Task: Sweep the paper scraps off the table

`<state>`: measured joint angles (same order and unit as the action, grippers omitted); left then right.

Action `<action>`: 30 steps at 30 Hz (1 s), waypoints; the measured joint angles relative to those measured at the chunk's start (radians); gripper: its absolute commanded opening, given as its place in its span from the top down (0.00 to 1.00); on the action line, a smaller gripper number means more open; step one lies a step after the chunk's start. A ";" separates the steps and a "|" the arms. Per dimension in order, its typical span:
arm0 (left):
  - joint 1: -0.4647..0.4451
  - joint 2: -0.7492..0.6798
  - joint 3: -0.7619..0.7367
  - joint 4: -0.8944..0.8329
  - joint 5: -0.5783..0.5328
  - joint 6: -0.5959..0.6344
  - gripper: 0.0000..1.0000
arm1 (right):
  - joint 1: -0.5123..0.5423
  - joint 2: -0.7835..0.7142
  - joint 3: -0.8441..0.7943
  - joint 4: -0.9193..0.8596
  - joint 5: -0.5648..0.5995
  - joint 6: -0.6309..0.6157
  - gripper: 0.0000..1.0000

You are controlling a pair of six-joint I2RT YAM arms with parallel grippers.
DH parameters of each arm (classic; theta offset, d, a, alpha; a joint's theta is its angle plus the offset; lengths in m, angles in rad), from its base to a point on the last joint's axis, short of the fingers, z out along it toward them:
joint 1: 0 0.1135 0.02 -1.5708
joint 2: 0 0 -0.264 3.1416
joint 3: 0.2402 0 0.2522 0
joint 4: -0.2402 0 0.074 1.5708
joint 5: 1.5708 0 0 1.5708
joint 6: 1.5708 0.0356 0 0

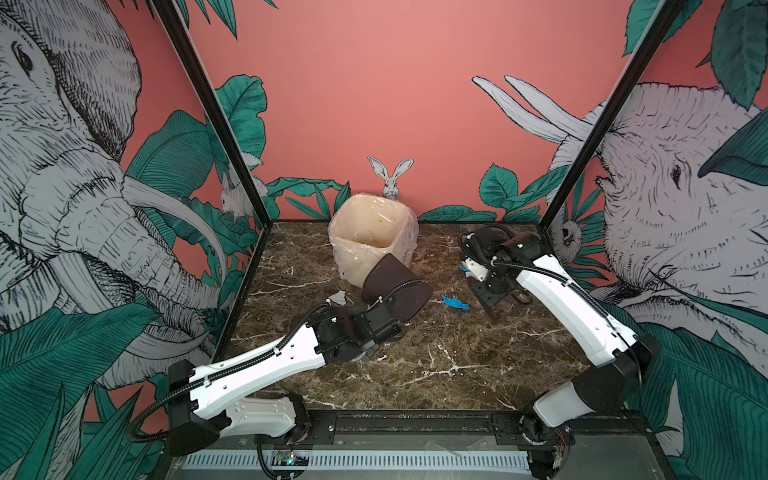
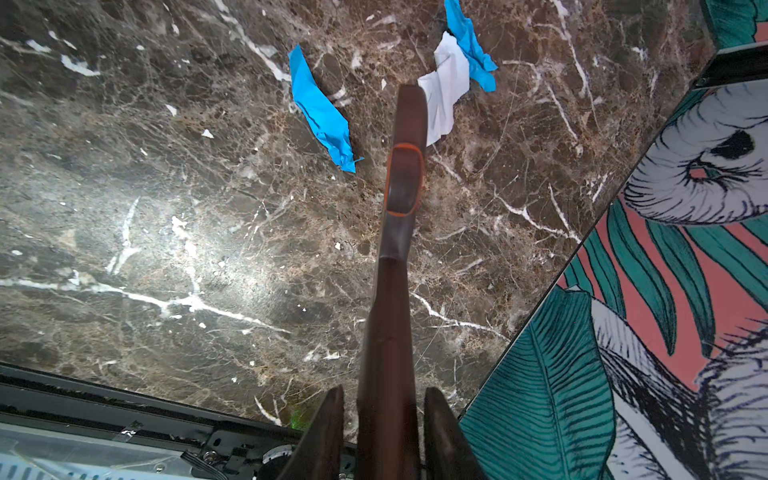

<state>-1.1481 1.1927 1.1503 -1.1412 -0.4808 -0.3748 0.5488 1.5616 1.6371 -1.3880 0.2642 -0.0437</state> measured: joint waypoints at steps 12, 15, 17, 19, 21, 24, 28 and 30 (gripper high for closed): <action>-0.046 0.045 -0.115 0.073 0.144 -0.056 1.00 | 0.060 0.142 0.019 0.000 0.075 -0.043 1.00; -0.055 0.045 -0.127 0.085 0.174 -0.060 1.00 | 0.068 0.159 0.042 -0.004 0.084 -0.051 1.00; -0.063 0.045 -0.136 0.097 0.192 -0.063 1.00 | 0.072 0.172 0.060 -0.005 0.089 -0.057 1.00; -0.069 0.045 -0.146 0.106 0.208 -0.064 1.00 | 0.076 0.188 0.075 -0.006 0.094 -0.062 1.00; -0.074 0.045 -0.156 0.113 0.222 -0.068 1.00 | 0.082 0.204 0.088 -0.007 0.097 -0.066 1.00; -0.077 0.058 -0.161 0.115 0.241 -0.076 1.00 | 0.100 0.226 0.103 -0.011 0.101 -0.075 1.00; -0.097 0.097 -0.163 0.115 0.256 -0.084 1.00 | 0.128 0.253 0.122 -0.021 0.110 -0.084 1.00; -0.105 0.107 -0.165 0.115 0.261 -0.089 1.00 | 0.143 0.264 0.130 -0.026 0.114 -0.088 1.00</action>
<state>-1.2530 1.2995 0.9855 -1.0264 -0.2199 -0.4633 0.6918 1.8252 1.7676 -1.4143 0.3786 -0.1318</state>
